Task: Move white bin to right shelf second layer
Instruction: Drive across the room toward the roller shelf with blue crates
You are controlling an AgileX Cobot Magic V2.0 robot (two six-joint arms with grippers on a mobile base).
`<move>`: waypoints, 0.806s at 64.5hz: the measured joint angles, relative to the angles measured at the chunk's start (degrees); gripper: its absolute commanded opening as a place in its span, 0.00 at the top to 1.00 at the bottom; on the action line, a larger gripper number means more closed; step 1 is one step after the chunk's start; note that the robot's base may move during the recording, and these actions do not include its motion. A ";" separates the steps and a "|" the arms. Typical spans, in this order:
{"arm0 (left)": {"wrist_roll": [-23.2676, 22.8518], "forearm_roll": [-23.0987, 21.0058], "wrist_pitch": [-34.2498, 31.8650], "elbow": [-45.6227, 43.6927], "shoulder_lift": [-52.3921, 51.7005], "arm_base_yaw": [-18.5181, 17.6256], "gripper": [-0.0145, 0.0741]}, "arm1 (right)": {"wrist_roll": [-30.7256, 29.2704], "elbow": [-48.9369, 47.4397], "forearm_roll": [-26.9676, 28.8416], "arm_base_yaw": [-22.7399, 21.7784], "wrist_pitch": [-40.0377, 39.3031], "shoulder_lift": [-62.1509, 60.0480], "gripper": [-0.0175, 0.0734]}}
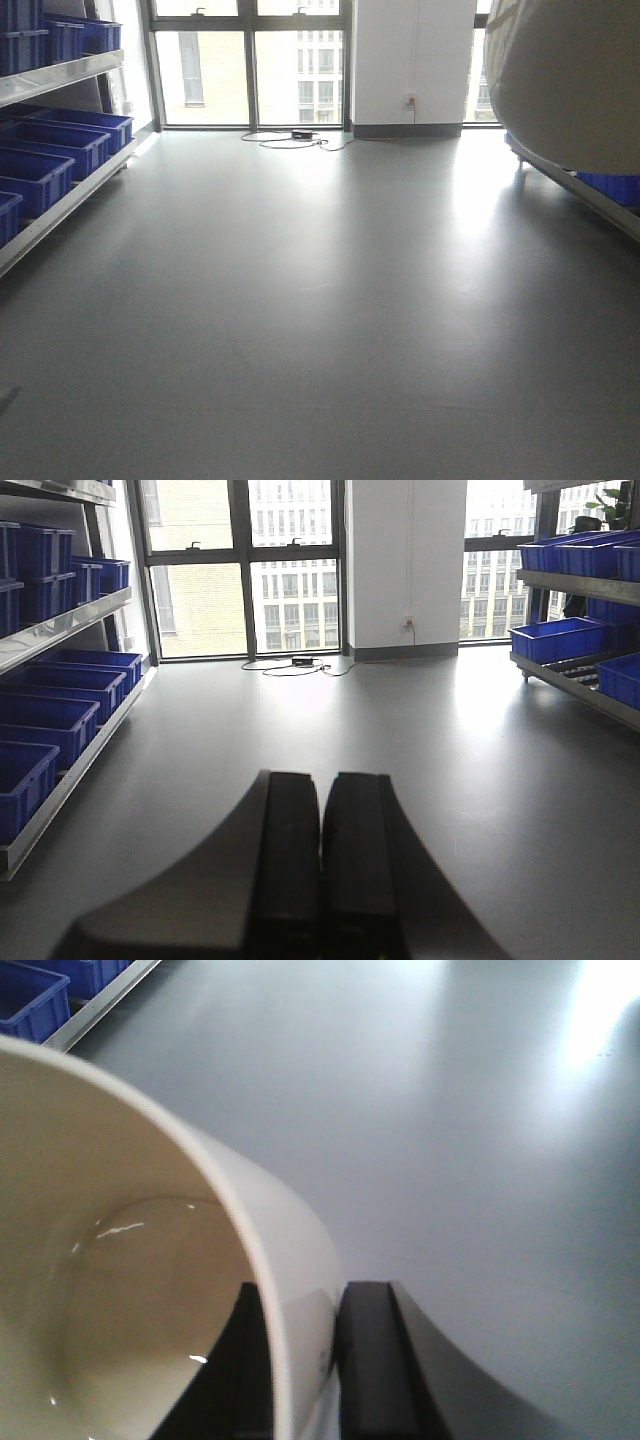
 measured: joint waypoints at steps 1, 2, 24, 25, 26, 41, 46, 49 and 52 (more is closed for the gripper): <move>0.00 0.00 0.00 0.00 0.00 0.00 0.74 | 0.00 0.00 0.00 0.00 0.00 0.00 0.75; 0.00 0.00 0.00 0.00 0.00 0.00 0.74 | 0.00 0.00 0.00 0.00 0.00 0.00 0.75; 0.00 0.00 0.00 0.00 0.00 0.00 0.74 | 0.00 0.00 0.00 0.00 0.00 0.00 0.75; 0.00 0.00 0.00 0.00 0.00 0.00 0.74 | 0.00 0.00 0.00 0.00 0.00 0.00 0.75; 0.00 0.00 0.00 0.00 0.00 0.00 0.74 | 0.00 0.00 0.00 0.00 0.00 0.00 0.75; 0.00 0.00 0.00 0.00 0.00 0.00 0.74 | 0.00 0.00 0.00 0.00 0.00 0.00 0.75; 0.00 0.00 0.00 0.00 0.00 0.00 0.74 | 0.00 0.00 0.00 0.00 0.00 0.00 0.75; 0.00 0.00 0.00 0.00 0.00 0.00 0.74 | 0.00 0.00 0.00 0.00 0.00 0.00 0.75; 0.00 0.00 0.00 0.00 0.00 0.00 0.74 | 0.00 0.00 0.00 0.00 0.00 0.00 0.75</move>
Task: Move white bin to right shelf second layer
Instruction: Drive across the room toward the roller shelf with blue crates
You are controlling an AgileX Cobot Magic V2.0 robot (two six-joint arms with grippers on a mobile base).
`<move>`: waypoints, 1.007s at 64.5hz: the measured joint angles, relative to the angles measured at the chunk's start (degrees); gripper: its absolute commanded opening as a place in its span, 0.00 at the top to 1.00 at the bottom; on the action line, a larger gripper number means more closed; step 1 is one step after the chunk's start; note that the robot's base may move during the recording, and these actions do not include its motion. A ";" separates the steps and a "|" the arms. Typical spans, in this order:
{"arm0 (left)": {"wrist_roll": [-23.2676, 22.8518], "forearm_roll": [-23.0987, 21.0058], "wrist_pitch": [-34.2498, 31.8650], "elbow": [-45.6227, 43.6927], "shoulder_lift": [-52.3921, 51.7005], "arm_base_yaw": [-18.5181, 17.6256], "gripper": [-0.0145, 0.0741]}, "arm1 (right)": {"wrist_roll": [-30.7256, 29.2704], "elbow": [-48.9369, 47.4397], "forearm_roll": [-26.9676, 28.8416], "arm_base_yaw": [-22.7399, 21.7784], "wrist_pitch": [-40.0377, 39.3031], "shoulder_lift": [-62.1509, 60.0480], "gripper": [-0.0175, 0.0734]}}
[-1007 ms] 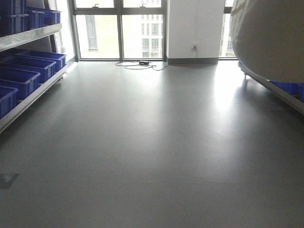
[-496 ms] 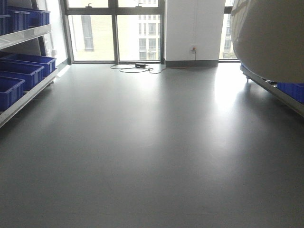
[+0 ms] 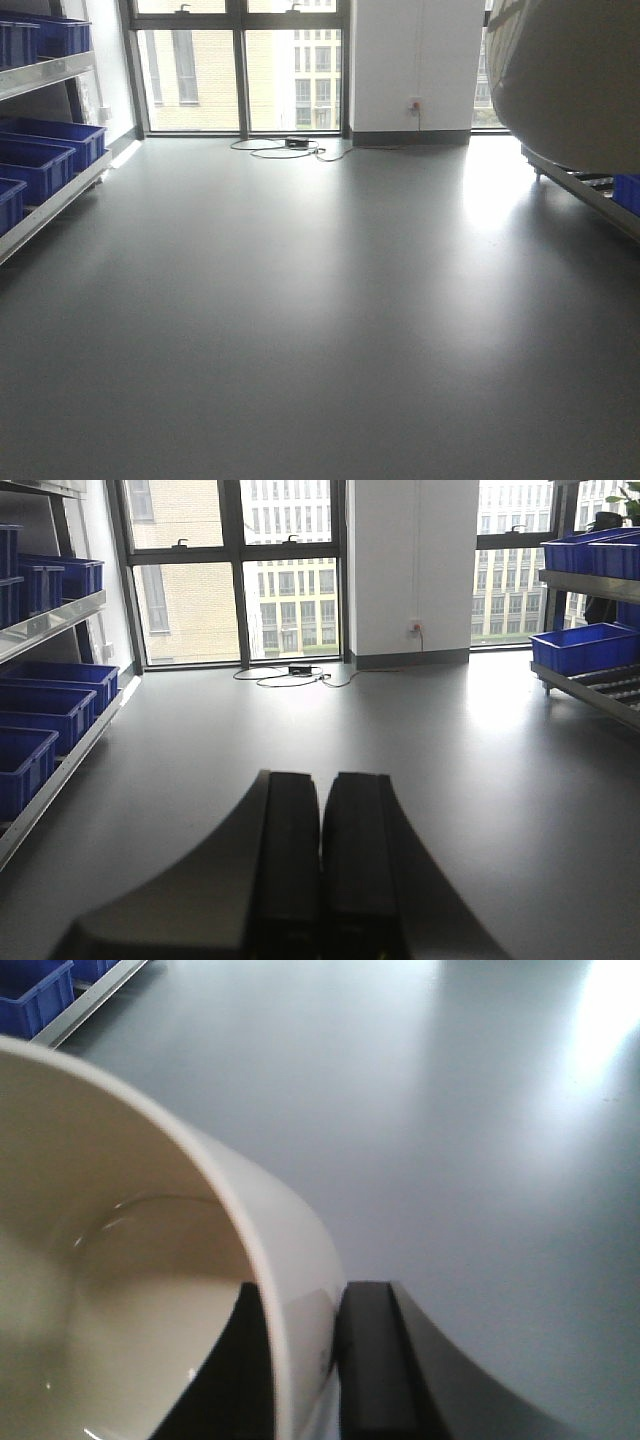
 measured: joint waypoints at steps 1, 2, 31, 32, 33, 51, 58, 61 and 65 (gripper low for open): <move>0.00 0.00 0.00 0.00 0.00 0.00 0.74 | 0.00 0.00 0.00 0.00 0.00 0.00 0.75; 0.00 0.00 0.00 0.00 0.00 0.00 0.74 | 0.00 0.00 0.00 0.00 0.00 0.00 0.75; 0.00 0.00 0.00 0.00 0.00 0.00 0.74 | 0.00 0.00 0.00 0.00 0.00 0.00 0.75; 0.00 0.00 0.00 0.00 0.00 0.00 0.74 | 0.00 0.00 0.00 0.00 0.00 0.00 0.75; 0.00 0.00 0.00 0.00 0.00 0.00 0.74 | 0.00 0.00 0.00 0.00 0.00 0.00 0.75; 0.00 0.00 0.00 0.00 0.00 0.00 0.74 | 0.00 0.00 0.00 0.00 0.00 0.00 0.75; 0.00 0.00 0.00 0.00 0.00 0.00 0.74 | 0.00 0.00 0.00 0.00 0.00 0.00 0.75; 0.00 0.00 0.00 0.00 0.00 0.00 0.74 | 0.00 0.00 0.00 0.00 0.00 0.00 0.75; 0.00 0.00 0.00 0.00 0.00 0.00 0.74 | 0.00 0.00 0.00 0.00 0.00 0.00 0.75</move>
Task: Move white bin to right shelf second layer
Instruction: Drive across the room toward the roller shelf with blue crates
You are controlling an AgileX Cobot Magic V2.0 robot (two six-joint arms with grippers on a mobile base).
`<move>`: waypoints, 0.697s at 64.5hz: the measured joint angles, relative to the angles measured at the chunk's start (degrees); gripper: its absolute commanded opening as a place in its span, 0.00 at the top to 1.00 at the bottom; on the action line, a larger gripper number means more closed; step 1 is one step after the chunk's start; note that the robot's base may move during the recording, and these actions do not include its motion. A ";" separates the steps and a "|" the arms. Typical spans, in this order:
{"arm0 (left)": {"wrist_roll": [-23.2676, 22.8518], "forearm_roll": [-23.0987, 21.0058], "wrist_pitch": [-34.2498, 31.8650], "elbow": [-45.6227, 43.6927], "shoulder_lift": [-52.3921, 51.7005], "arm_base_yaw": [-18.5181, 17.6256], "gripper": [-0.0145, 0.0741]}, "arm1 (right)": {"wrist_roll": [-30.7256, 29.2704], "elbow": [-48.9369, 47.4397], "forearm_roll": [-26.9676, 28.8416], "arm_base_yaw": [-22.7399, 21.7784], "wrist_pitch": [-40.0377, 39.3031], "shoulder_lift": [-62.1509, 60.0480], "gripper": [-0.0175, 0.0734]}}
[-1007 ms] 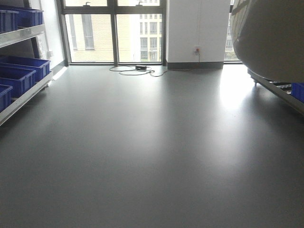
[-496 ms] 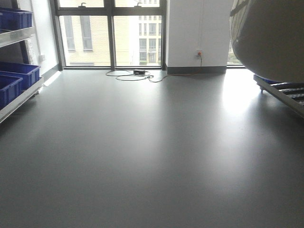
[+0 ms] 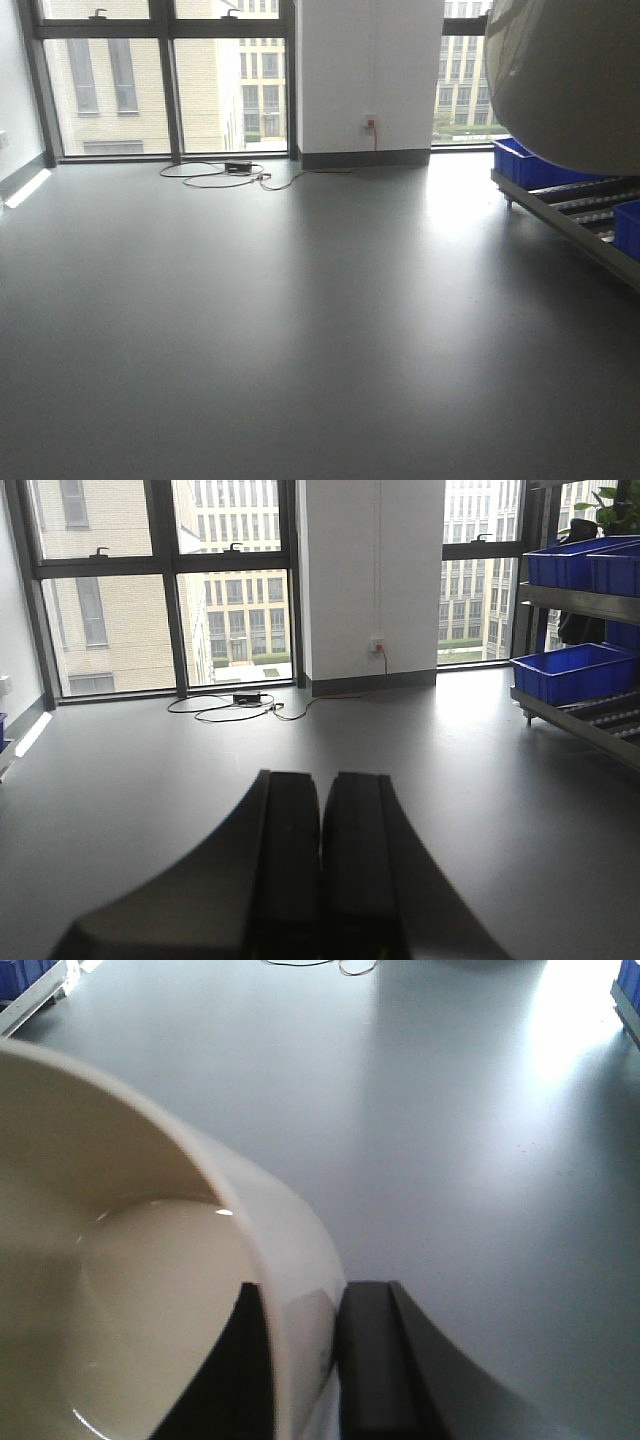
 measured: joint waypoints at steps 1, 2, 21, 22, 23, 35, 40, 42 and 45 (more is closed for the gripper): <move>0.00 0.00 0.00 0.00 0.00 0.00 0.74 | 0.00 0.00 0.00 0.00 0.00 0.00 0.75; 0.00 0.00 0.00 0.00 0.00 0.00 0.74 | 0.00 0.00 0.00 0.00 0.00 0.00 0.75; 0.00 0.00 0.00 0.00 0.00 0.00 0.74 | 0.00 0.00 0.00 0.00 0.00 0.00 0.75; 0.00 0.00 0.00 0.00 0.00 0.00 0.74 | 0.00 0.00 0.00 0.00 0.00 0.00 0.75; 0.00 0.00 0.00 0.00 0.00 0.00 0.74 | 0.00 0.00 0.00 0.00 0.00 0.00 0.75; 0.00 0.00 0.00 0.00 0.00 0.00 0.74 | 0.00 0.00 0.00 0.00 0.00 0.00 0.75; 0.00 0.00 0.00 0.00 0.00 0.00 0.74 | 0.00 0.00 0.00 0.00 0.00 0.00 0.75; 0.00 0.00 0.00 0.00 0.00 0.00 0.74 | 0.00 0.00 0.00 0.00 0.00 0.00 0.75; 0.00 0.00 0.00 0.00 0.00 0.00 0.74 | 0.00 0.00 0.00 0.00 0.00 0.00 0.75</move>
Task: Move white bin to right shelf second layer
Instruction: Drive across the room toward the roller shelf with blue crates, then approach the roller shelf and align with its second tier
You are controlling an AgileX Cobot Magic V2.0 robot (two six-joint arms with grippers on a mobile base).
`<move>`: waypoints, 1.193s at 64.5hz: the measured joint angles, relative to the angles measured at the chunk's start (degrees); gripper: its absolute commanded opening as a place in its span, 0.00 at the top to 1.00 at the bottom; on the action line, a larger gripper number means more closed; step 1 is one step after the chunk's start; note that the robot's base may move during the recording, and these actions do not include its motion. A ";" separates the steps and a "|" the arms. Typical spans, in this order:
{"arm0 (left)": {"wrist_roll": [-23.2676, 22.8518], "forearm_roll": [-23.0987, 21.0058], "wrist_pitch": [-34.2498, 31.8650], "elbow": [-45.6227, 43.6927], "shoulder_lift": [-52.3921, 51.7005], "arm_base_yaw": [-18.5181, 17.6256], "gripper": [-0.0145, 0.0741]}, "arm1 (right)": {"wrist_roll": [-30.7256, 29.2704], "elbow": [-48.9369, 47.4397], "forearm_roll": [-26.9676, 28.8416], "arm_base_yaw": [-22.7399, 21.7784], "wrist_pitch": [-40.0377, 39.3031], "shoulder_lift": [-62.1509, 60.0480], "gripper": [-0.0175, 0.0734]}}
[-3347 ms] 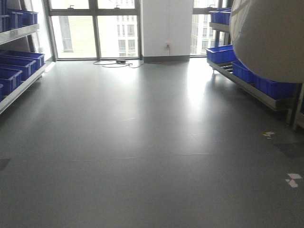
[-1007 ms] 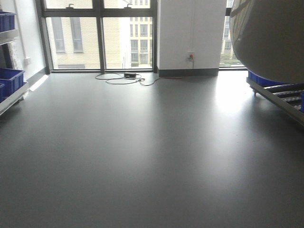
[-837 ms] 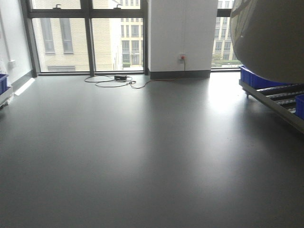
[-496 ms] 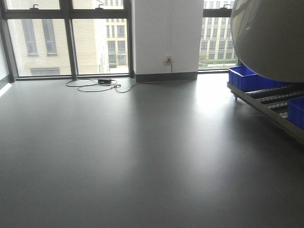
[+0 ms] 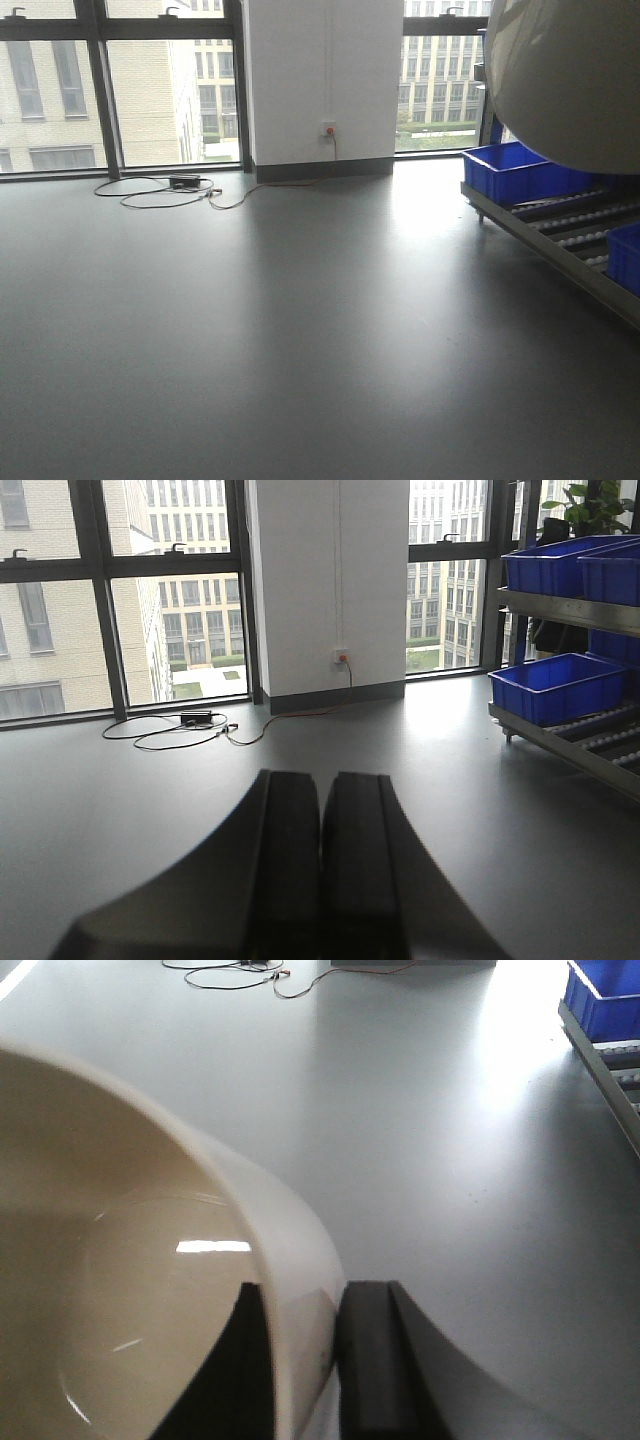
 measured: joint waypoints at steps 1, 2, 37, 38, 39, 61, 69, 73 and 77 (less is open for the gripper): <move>0.00 0.00 0.00 0.00 0.00 0.00 0.74 | 0.00 0.00 0.00 0.00 0.00 0.00 0.75; 0.00 0.00 0.00 0.00 0.00 0.00 0.74 | 0.00 0.00 0.00 0.00 0.00 0.00 0.75; 0.00 0.00 0.00 0.00 0.00 0.00 0.74 | 0.00 0.00 0.00 0.00 0.00 0.00 0.75; 0.00 0.00 0.00 0.00 0.00 0.00 0.74 | 0.00 0.00 0.00 0.00 0.00 0.00 0.75; 0.00 0.00 0.00 0.00 0.00 0.00 0.74 | 0.00 0.00 0.00 0.00 0.00 0.00 0.75; 0.00 0.00 0.00 0.00 0.00 0.00 0.74 | 0.00 0.00 0.00 0.00 0.00 0.00 0.75; 0.00 0.00 0.00 0.00 0.00 0.00 0.74 | 0.00 0.00 0.00 0.00 0.00 0.00 0.75; 0.00 0.00 0.00 0.00 0.00 0.00 0.74 | 0.00 0.00 0.00 0.00 0.00 0.00 0.75; 0.00 0.00 0.00 0.00 0.00 0.00 0.74 | 0.00 0.00 0.00 0.00 0.00 0.00 0.75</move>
